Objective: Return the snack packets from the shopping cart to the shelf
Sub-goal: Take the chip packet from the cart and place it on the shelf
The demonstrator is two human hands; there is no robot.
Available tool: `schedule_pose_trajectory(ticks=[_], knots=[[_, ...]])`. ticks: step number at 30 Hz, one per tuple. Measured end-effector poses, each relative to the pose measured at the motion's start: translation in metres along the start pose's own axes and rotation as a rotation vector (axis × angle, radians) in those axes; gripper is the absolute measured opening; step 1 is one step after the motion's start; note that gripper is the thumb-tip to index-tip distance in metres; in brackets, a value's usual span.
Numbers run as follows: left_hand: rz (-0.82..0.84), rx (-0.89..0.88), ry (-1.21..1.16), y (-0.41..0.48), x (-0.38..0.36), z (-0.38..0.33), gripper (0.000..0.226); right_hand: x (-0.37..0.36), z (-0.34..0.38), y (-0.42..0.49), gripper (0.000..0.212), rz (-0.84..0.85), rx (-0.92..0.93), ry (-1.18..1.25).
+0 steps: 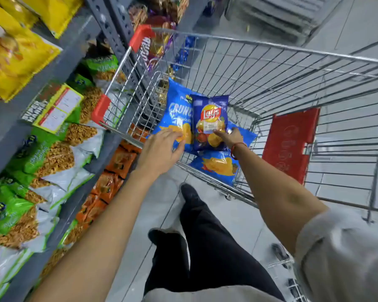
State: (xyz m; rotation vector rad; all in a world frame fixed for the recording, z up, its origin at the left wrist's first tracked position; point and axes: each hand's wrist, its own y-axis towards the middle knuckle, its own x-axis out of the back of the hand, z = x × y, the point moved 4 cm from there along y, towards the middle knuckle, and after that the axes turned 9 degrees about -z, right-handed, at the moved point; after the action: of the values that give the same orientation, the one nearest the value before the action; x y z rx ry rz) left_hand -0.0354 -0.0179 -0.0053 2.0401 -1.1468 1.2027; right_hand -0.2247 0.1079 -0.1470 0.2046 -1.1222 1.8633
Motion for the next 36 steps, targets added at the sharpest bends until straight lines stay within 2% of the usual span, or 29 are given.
schedule_pose_trajectory(ticks=[3,6,9,12,13,17,22,23,26,28,34,36], knots=[[-0.065,0.042,0.018,0.005,-0.001,0.005,0.041,-0.011,-0.002,0.011,0.088,0.013,-0.098,0.054],[-0.121,0.028,0.057,0.003,-0.002,0.005,0.045,-0.025,-0.009,0.026,0.091,0.011,-0.101,0.106],[-0.156,0.024,0.062,0.003,-0.003,0.008,0.04,-0.034,-0.009,0.036,0.096,0.031,-0.112,0.13],[-0.186,0.01,0.061,0.002,-0.002,0.006,0.037,-0.046,-0.013,0.049,0.125,0.106,-0.078,0.135],[-0.193,0.007,0.06,0.002,-0.002,0.005,0.034,-0.05,-0.021,0.058,0.128,0.119,-0.069,0.145],[-0.198,0.055,0.055,0.0,0.001,0.003,0.022,-0.036,-0.006,0.028,0.098,0.138,-0.095,0.135],[-0.172,0.098,0.066,-0.003,0.003,-0.001,0.03,-0.004,0.013,-0.005,0.037,0.101,-0.038,0.207],[-0.152,0.108,0.069,-0.002,0.002,0.0,0.03,0.003,0.018,-0.011,0.03,0.094,-0.021,0.254],[-0.078,0.13,-0.009,-0.001,0.002,0.001,0.032,0.023,0.035,-0.033,0.034,0.099,0.007,0.407],[-0.072,0.142,-0.085,0.0,0.012,-0.001,0.038,0.035,0.054,-0.048,0.046,0.105,0.078,0.446],[-0.283,0.097,-0.123,0.005,0.086,-0.008,0.03,0.071,0.141,-0.117,0.035,0.146,0.377,0.538],[-0.387,0.082,-0.12,-0.001,0.131,-0.015,0.029,0.083,0.178,-0.152,0.028,0.19,0.49,0.562]])
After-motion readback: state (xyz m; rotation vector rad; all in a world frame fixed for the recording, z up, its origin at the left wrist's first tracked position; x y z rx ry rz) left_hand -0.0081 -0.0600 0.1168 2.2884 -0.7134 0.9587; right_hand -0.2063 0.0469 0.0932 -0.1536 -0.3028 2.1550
